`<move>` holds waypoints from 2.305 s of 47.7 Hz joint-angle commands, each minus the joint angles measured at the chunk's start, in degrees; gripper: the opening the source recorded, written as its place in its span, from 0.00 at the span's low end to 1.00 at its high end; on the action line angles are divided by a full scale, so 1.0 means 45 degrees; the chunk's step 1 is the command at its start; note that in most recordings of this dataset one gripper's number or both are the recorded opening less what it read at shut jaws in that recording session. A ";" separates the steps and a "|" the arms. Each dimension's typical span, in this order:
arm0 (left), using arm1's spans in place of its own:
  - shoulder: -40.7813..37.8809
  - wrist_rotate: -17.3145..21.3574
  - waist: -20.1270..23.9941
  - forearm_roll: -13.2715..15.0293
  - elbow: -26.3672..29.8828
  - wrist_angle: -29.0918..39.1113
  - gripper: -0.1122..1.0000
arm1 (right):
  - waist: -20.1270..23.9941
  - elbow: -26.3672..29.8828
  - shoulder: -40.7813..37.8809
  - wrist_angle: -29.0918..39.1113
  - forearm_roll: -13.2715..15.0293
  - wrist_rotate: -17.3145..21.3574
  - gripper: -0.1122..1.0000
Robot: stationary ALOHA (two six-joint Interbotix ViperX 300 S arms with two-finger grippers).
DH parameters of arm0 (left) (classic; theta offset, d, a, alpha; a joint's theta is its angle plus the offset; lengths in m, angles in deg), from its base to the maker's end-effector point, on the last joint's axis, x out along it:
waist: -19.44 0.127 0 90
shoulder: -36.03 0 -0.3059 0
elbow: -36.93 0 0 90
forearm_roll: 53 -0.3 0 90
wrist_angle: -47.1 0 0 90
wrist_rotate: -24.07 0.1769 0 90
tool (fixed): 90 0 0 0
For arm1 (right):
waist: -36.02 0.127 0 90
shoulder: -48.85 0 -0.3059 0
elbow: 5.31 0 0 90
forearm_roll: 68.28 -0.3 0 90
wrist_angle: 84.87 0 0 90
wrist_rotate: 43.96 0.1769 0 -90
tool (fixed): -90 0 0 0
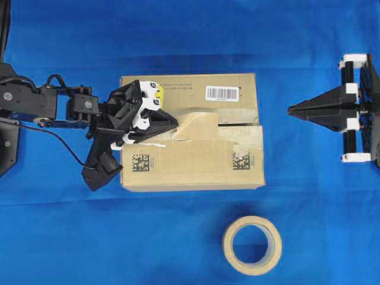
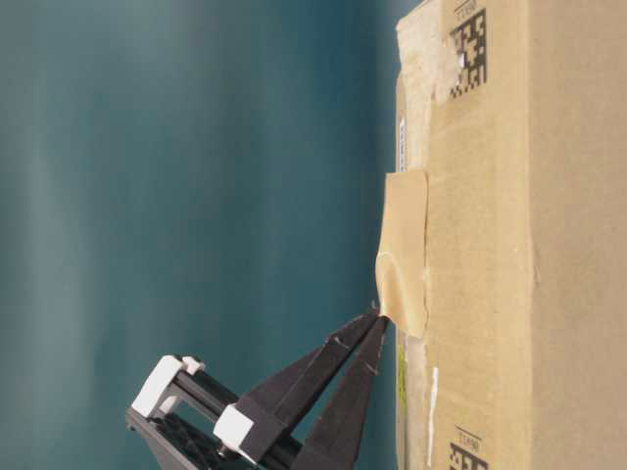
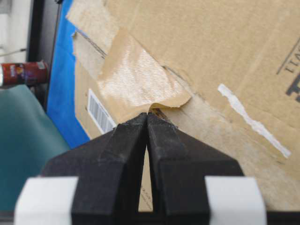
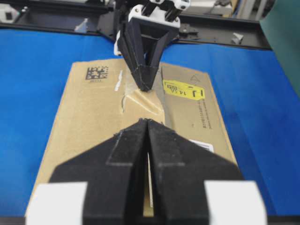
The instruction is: Apply tape along the seams of the closed cardboard box to seal it securely.
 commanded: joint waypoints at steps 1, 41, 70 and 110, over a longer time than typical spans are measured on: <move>0.0117 -0.0020 0.0000 0.0020 0.0098 0.0059 0.10 | 0.0000 0.0469 -0.0313 -0.0176 -0.0117 0.0020 0.10; 0.0117 -0.0039 0.0215 0.0020 0.0137 0.0078 0.10 | 0.0000 0.4316 -0.6582 -0.1348 -0.1035 0.0039 0.64; -0.0098 0.0000 0.0215 -0.0020 0.0430 0.0527 0.10 | -0.0020 0.5371 -0.8789 -0.1074 -0.1484 0.0039 0.62; -0.0117 0.0352 0.0234 -0.0059 0.0488 0.0781 0.10 | -0.0078 0.5156 -0.9395 -0.0313 -0.1953 0.0039 0.62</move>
